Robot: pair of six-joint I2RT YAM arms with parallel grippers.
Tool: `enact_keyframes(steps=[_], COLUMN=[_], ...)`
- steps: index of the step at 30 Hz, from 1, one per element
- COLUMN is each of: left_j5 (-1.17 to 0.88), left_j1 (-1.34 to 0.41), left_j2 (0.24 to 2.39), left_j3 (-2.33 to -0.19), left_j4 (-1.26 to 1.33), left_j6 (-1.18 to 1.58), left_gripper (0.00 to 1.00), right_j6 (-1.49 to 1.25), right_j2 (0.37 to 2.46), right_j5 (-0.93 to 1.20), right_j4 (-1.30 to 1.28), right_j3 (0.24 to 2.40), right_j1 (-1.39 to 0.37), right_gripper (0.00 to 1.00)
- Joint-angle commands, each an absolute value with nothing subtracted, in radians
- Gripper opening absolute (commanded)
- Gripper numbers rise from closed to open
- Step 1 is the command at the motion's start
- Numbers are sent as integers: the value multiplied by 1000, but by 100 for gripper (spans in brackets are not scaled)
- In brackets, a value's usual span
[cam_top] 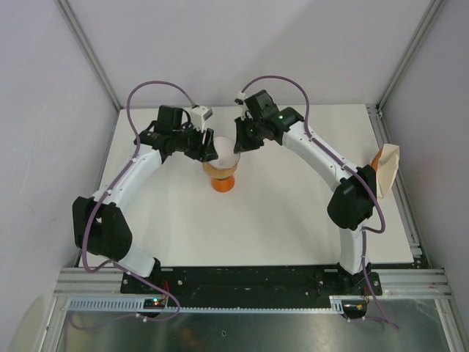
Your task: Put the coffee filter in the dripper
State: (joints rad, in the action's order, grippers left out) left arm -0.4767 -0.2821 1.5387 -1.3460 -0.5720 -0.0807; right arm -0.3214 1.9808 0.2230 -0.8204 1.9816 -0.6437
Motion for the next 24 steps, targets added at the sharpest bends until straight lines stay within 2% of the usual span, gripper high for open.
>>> enact_keyframes(steps=[1,4,9,24], left_j5=[-445,-441,-423,-406], left_j1=[-281,-281,-279,-269], left_j2=[1524,1515,1500,1485], left_j3=[-1387,-1388,-1395,-1410], left_j4=[-584,-586,-588,-590], left_j6=[-102,-105,-108,-116], left_gripper=[62,64,66,67], right_j6=[-298,-299,-296,-292], right_j2=[2005,1999,1996,1989], right_j5=[203,204,211,207], right_j4=[-912,-908,-908,-908], right_j3=[2013,2026,2051,2083], right_j1=[-644,-650,-656,-660], right_gripper=[8,17,24,32])
